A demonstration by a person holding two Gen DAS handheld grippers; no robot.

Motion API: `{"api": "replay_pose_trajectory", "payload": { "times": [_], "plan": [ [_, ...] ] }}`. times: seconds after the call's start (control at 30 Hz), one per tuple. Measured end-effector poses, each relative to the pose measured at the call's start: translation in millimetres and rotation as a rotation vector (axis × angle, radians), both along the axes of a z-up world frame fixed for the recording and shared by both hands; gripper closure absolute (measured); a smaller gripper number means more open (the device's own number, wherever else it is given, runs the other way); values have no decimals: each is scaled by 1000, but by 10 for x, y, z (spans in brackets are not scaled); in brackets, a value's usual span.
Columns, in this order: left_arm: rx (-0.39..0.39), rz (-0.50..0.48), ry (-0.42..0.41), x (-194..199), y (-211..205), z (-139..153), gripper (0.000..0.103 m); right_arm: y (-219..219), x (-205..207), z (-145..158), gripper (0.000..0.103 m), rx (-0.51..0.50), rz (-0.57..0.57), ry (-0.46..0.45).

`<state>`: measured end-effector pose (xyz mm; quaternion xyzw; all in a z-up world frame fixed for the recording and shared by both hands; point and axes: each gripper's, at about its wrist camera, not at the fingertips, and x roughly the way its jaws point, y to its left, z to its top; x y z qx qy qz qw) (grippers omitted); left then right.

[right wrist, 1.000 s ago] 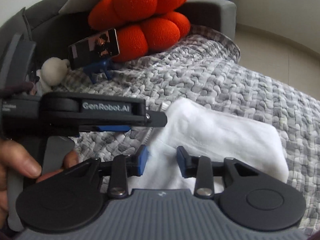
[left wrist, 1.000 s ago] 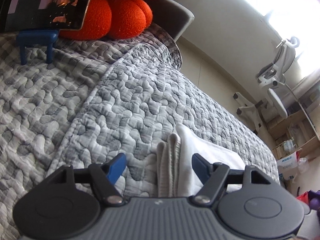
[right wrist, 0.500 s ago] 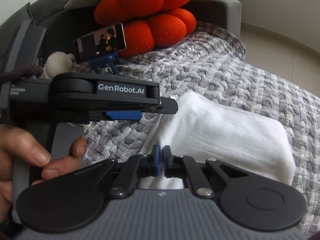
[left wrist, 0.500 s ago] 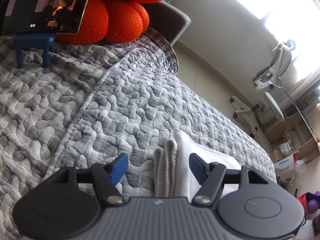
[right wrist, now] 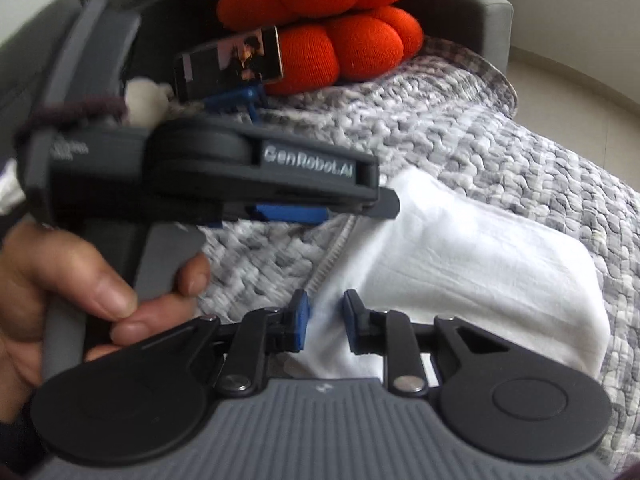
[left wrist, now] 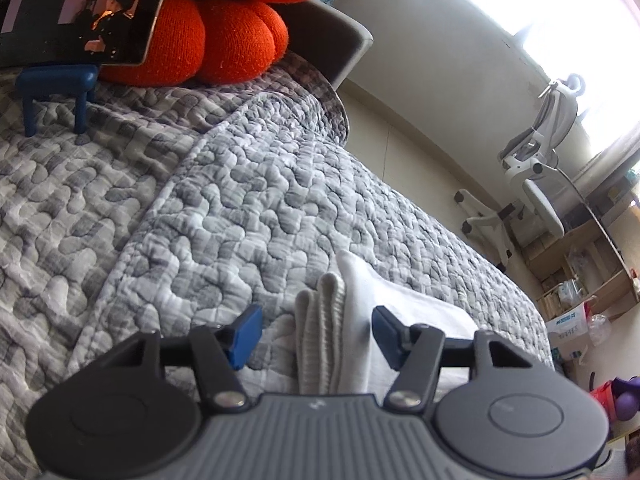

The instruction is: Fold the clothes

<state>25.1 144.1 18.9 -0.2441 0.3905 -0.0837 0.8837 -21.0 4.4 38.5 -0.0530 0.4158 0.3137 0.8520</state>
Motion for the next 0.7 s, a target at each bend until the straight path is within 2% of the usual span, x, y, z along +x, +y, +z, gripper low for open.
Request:
{"api": "replay_pose_trajectory", "payload": {
  "times": [0.13, 0.37, 0.6, 0.7],
  "plan": [
    [-31, 11, 8, 10, 55, -8, 47, -25, 21, 1, 95, 12, -21, 10],
    [-52, 28, 16, -14, 95, 7, 48, -101, -27, 84, 96, 70, -15, 1],
    [-101, 42, 8, -66, 164, 47, 48, -83, -48, 128, 96, 83, 12, 0],
    [-85, 20, 13, -70, 116, 42, 48, -66, -60, 120, 96, 76, 28, 2]
  ]
}}
